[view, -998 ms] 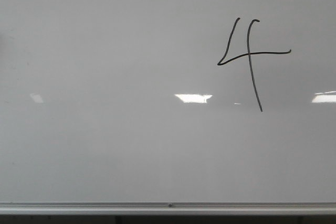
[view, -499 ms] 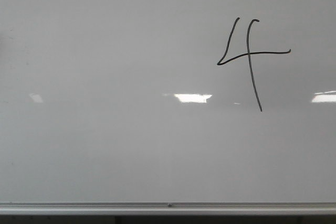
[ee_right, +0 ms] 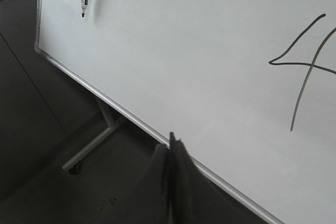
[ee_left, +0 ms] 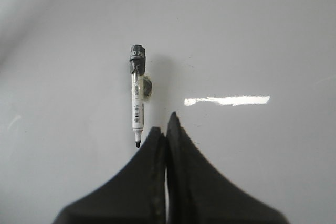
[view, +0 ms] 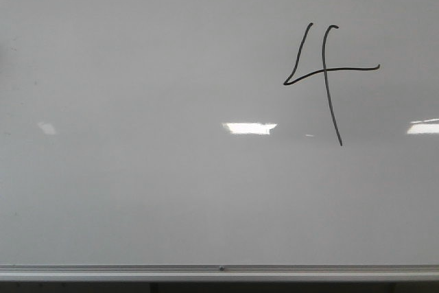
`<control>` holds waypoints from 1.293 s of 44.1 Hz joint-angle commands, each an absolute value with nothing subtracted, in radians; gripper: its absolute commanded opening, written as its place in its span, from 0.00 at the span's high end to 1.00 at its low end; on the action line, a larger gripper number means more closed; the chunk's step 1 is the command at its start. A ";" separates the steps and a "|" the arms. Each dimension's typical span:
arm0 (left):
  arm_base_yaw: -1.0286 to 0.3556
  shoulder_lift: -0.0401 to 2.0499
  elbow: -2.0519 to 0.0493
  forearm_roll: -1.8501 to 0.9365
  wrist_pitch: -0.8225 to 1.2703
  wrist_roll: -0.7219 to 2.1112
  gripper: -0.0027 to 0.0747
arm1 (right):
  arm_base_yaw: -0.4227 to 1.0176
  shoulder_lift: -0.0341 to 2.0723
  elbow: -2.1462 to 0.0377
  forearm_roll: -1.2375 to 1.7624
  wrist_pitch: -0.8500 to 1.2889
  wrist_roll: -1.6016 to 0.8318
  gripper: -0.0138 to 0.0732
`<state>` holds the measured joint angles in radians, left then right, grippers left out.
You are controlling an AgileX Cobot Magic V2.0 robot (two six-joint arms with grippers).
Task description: Write number 4 on whiteboard
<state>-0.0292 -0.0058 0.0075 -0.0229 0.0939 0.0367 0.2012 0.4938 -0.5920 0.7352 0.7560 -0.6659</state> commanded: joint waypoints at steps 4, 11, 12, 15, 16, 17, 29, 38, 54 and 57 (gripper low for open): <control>-0.029 -0.020 0.013 -0.032 0.008 0.028 0.99 | 0.194 0.498 -0.619 0.769 0.708 -0.666 0.96; -0.029 -0.020 0.013 -0.032 0.008 0.028 0.99 | 0.194 0.494 -0.612 0.761 0.602 -0.672 0.96; -0.029 -0.020 0.013 -0.032 0.008 0.028 0.99 | 0.194 0.492 -0.605 0.751 0.567 -0.671 0.96; -0.029 -0.020 0.013 -0.032 0.008 0.028 0.99 | 0.194 0.477 -0.576 0.705 0.479 -0.658 0.96; -0.029 -0.020 0.013 -0.032 0.008 0.028 0.99 | 0.194 0.468 -0.564 0.681 0.456 -0.646 0.96; -0.029 -0.020 0.013 -0.032 0.008 0.028 0.99 | 0.192 0.453 -0.545 0.661 0.426 -0.621 0.96; -0.029 -0.020 0.013 -0.032 0.008 0.028 0.99 | 0.086 0.223 -0.284 0.333 0.267 -0.204 0.96; -0.029 -0.020 0.013 -0.032 0.008 0.028 0.99 | 0.056 0.080 -0.097 0.156 0.201 -0.076 0.96; -0.029 -0.020 0.013 -0.032 0.008 0.028 0.99 | 0.056 -0.030 0.013 0.103 0.147 -0.076 0.96; -0.029 -0.020 0.013 -0.032 0.008 0.028 0.99 | 0.056 -0.030 0.013 0.103 0.146 -0.076 0.96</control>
<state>-0.0292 -0.0058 0.0075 -0.0229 0.0933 0.0348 0.0627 -0.0088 0.0267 0.1178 0.2442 -0.0781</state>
